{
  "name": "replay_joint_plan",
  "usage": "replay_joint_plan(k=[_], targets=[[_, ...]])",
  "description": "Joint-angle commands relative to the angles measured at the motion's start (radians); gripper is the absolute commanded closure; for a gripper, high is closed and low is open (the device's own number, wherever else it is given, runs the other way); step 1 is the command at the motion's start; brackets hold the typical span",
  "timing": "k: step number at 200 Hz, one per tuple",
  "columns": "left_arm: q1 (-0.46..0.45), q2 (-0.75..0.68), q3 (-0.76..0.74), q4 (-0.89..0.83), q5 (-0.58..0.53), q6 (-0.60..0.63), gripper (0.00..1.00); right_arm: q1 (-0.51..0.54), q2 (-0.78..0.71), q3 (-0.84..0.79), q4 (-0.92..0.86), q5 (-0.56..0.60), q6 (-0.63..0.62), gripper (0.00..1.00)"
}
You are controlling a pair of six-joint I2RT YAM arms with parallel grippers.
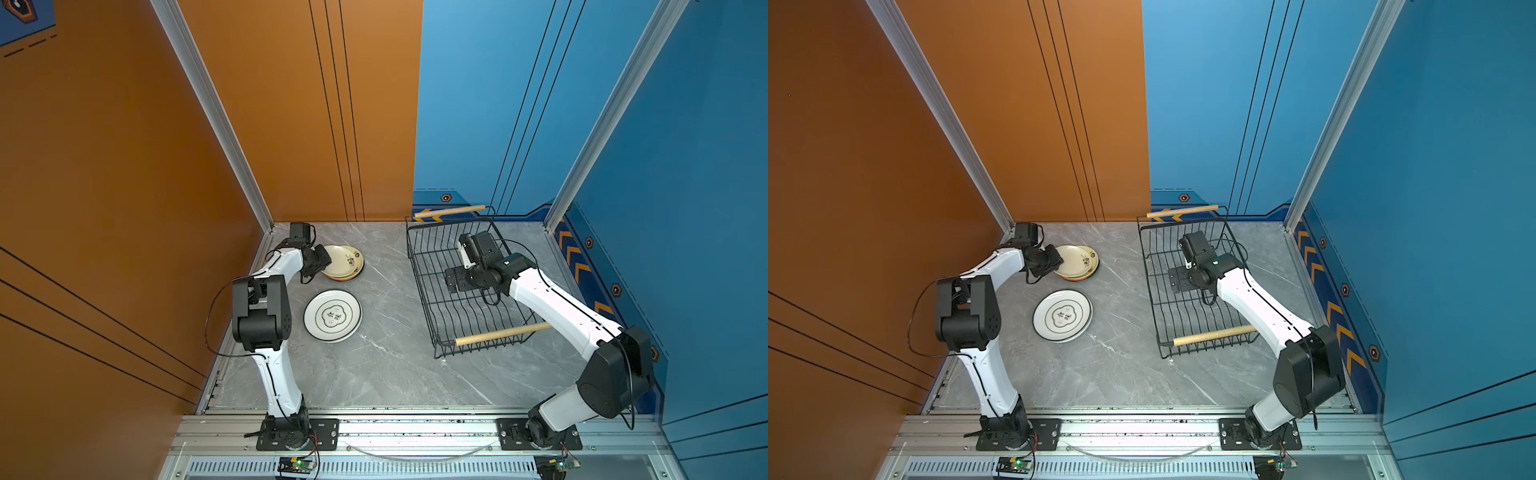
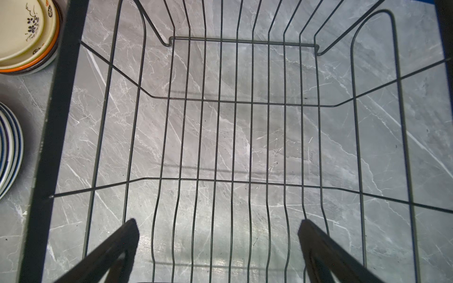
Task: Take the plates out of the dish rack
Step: 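Lower the cream plate onto the cream plate stack with the left gripper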
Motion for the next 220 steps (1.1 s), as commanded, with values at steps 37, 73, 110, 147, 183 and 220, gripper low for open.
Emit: replay_joint_plan(k=[37,73,110,147,183,220], targets=[[0.002,0.043,0.027,-0.046,0.013,0.026,0.48,-0.013,-0.038,-0.011,0.014,-0.026,0.018,0.0],[-0.011,0.051,0.048,-0.07,0.003,0.045,0.33,-0.016,-0.038,-0.011,0.014,-0.034,0.018,0.0],[-0.035,0.074,0.098,-0.114,-0.002,0.072,0.31,-0.02,-0.041,-0.012,0.014,-0.047,0.017,0.0],[-0.065,0.114,0.184,-0.206,-0.036,0.106,0.23,-0.026,-0.051,-0.018,0.016,-0.056,0.019,0.0],[-0.079,0.142,0.24,-0.274,-0.083,0.124,0.22,-0.034,-0.064,-0.033,0.02,-0.061,0.019,0.0],[-0.096,0.147,0.27,-0.331,-0.128,0.143,0.2,-0.05,-0.071,-0.042,0.02,-0.073,0.018,0.0]])
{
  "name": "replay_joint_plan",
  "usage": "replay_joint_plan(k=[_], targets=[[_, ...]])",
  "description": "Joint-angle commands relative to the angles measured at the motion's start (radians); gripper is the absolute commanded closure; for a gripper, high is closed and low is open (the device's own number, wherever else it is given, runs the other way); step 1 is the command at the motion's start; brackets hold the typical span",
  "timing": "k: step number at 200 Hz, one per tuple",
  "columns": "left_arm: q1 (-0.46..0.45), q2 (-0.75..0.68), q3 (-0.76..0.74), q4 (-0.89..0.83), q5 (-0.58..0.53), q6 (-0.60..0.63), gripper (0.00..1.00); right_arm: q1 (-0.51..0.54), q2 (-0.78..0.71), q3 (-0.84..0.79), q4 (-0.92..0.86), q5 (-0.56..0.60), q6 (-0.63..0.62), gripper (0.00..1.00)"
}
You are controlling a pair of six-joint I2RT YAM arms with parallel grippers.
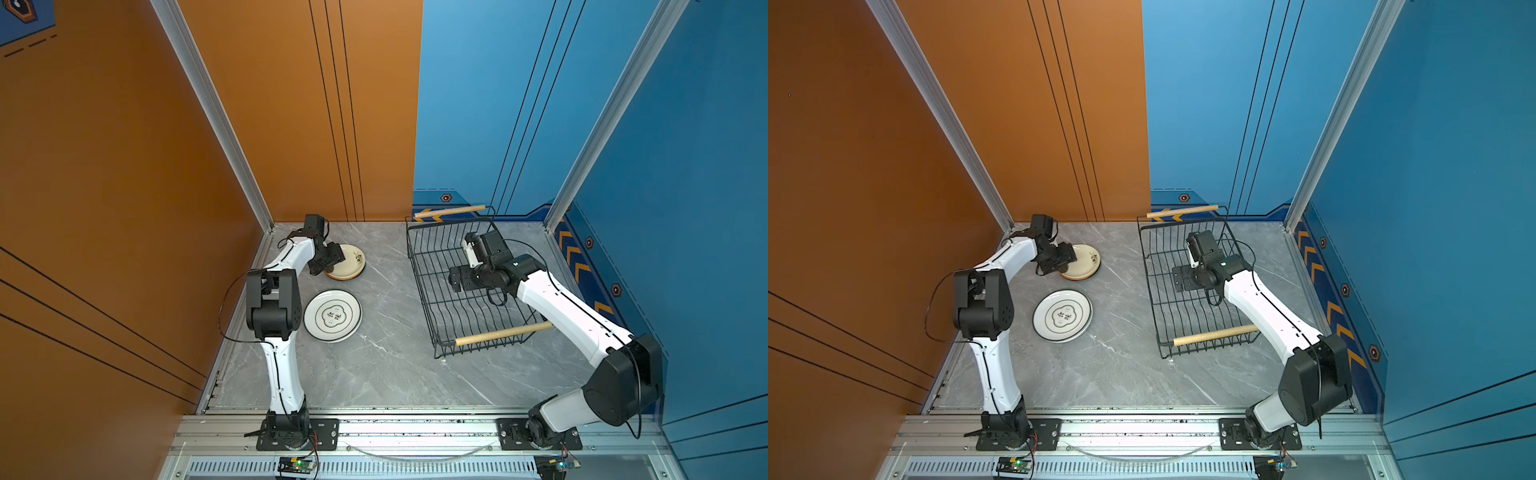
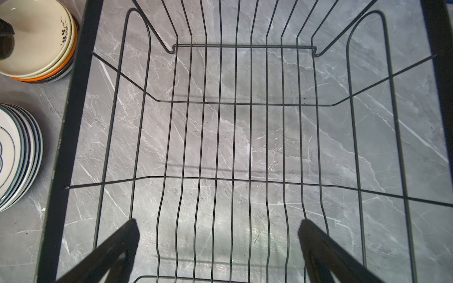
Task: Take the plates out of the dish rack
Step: 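Lower the cream plate onto the cream plate stack with the left gripper, then open the left gripper and draw it back while the right moves away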
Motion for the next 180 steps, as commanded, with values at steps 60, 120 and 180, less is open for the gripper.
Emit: replay_joint_plan(k=[60,120,180], targets=[[-0.018,-0.093,0.017,-0.166,-0.186,0.057,0.15,-0.076,-0.047,-0.021,0.006,-0.055,0.002,0.0],[-0.014,-0.328,-0.109,-0.179,-0.213,0.074,0.02,-0.239,-0.116,0.041,-0.047,-0.098,-0.011,0.0],[-0.058,-0.543,-0.262,-0.175,-0.224,0.038,0.02,-0.581,-0.173,0.073,-0.066,-0.223,0.102,0.0]])
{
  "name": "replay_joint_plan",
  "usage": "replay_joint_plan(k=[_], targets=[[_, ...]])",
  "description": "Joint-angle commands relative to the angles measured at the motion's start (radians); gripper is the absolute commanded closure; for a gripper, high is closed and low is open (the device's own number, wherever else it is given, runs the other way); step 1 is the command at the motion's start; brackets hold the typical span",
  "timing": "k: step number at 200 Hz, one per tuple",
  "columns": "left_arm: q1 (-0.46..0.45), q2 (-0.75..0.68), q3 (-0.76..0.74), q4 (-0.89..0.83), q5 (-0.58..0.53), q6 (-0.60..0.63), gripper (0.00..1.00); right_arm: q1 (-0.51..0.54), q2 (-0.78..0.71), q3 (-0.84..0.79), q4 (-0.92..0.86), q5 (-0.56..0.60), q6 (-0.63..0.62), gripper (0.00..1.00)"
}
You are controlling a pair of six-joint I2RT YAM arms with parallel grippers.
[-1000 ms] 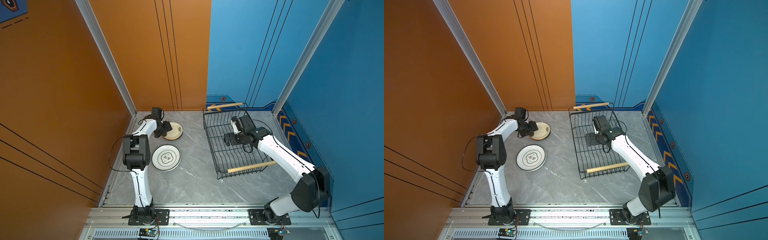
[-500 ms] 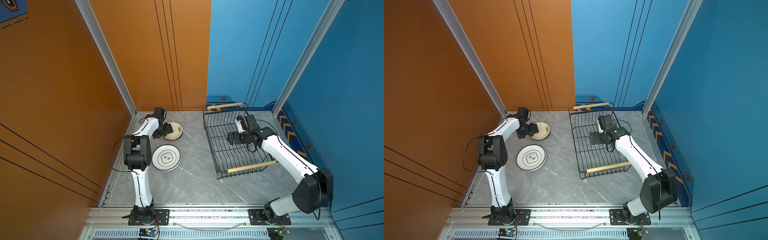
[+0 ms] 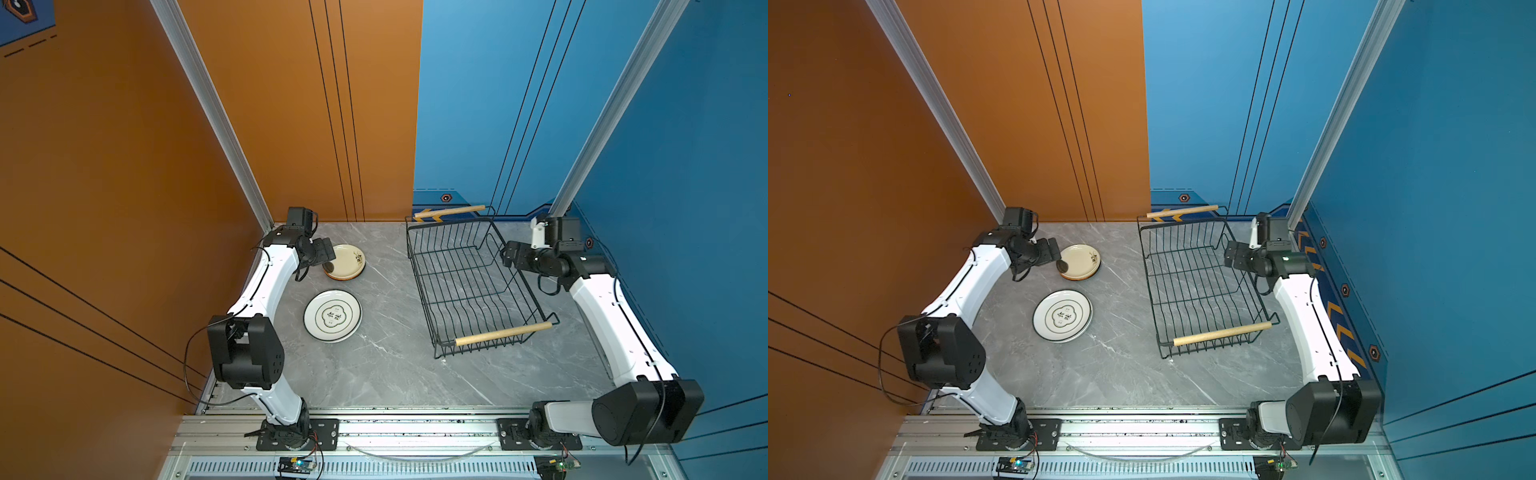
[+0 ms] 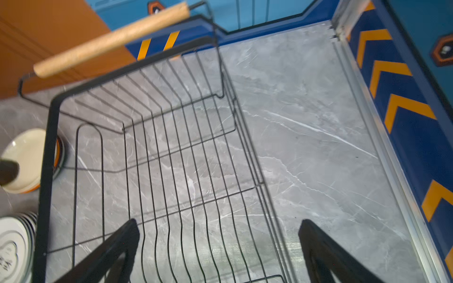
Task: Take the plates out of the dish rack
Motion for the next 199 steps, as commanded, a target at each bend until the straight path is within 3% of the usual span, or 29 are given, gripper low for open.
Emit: replay_joint_plan(k=[1,18,55,102,199], targets=[[-0.033,-0.07,-0.066,-0.026,-0.035,-0.017,0.02,-0.12,-0.012,0.016,-0.036,-0.085,0.078,0.0],[-0.068,-0.129,-0.123,-0.008,-0.055,-0.037,0.02,-0.191,-0.003,-0.007,-0.007,-0.145,0.125,0.0],[-0.151,-0.265,-0.255,0.082,-0.069,-0.074,0.02,-0.257,0.038,-0.069,0.045,-0.092,0.181,0.0],[-0.191,-0.413,-0.374,0.149,-0.077,-0.096,0.02,-0.314,0.12,-0.151,0.107,-0.055,0.204,0.0],[-0.191,-0.497,-0.477,0.2,-0.139,-0.098,0.02,-0.261,0.273,-0.176,0.098,0.036,0.174,0.0]])
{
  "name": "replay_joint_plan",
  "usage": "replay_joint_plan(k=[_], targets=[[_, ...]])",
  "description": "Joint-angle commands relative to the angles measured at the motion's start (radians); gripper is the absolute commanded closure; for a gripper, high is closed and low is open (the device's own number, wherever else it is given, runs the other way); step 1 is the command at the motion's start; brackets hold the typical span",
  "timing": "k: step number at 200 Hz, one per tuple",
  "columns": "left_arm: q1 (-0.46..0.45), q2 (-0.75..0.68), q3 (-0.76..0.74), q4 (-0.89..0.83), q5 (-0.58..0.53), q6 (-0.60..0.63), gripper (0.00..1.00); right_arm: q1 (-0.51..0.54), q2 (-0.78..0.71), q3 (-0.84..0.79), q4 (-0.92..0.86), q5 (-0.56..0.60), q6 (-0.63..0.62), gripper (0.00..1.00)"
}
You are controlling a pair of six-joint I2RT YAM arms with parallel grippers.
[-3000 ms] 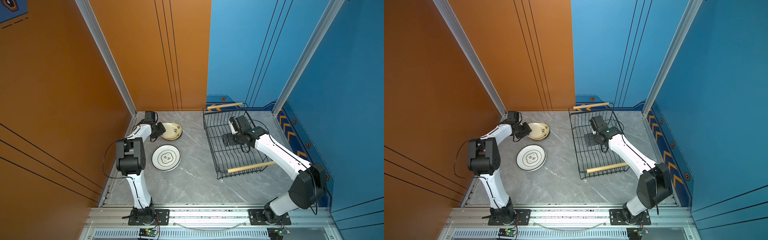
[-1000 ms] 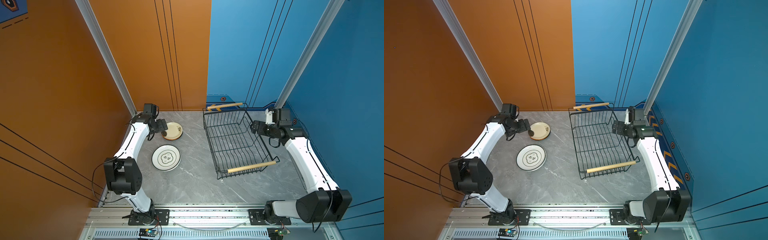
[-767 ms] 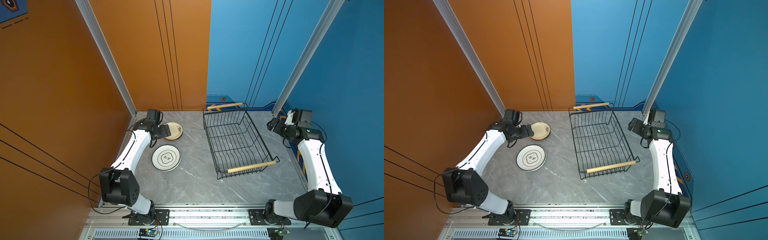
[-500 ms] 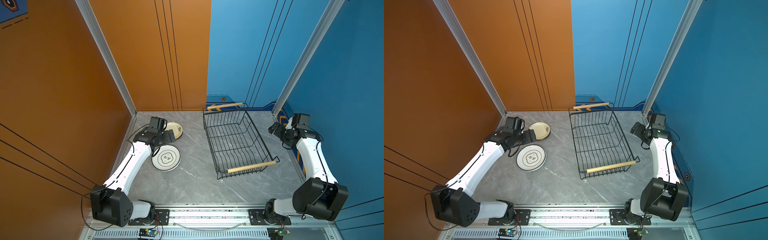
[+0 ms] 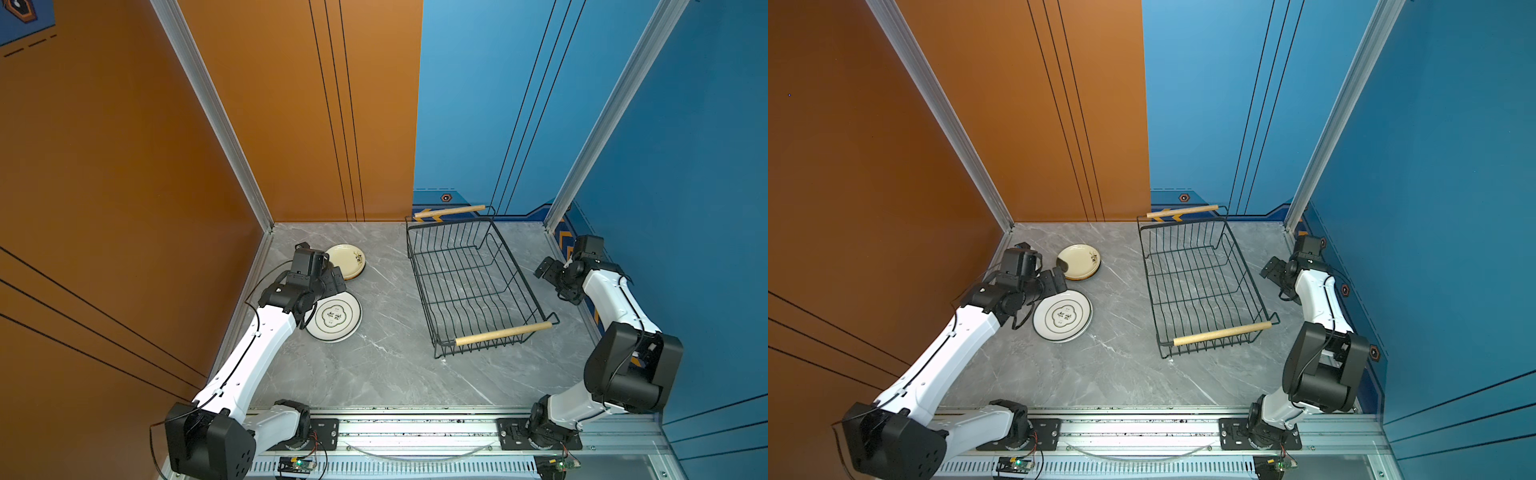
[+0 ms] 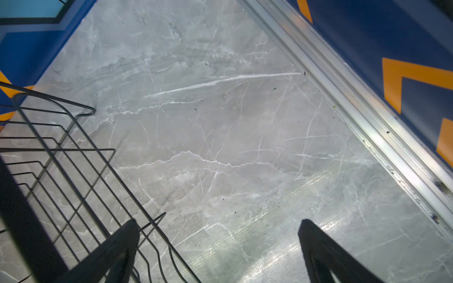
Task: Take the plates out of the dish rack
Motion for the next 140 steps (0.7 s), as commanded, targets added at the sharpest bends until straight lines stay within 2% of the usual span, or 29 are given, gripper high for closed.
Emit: replay_joint_plan(k=[1,89,140], targets=[[-0.003,-0.022,-0.015,0.029,-0.039,-0.004,0.02,0.022,0.041,-0.019,-0.001,0.042,-0.012,0.0],[0.035,-0.005,-0.072,0.072,-0.146,0.016,0.02,0.144,0.071,-0.056,0.007,0.048,-0.037,0.0],[0.055,-0.011,-0.123,0.174,-0.204,0.08,0.02,0.266,0.061,-0.063,0.003,0.011,-0.121,0.0]])
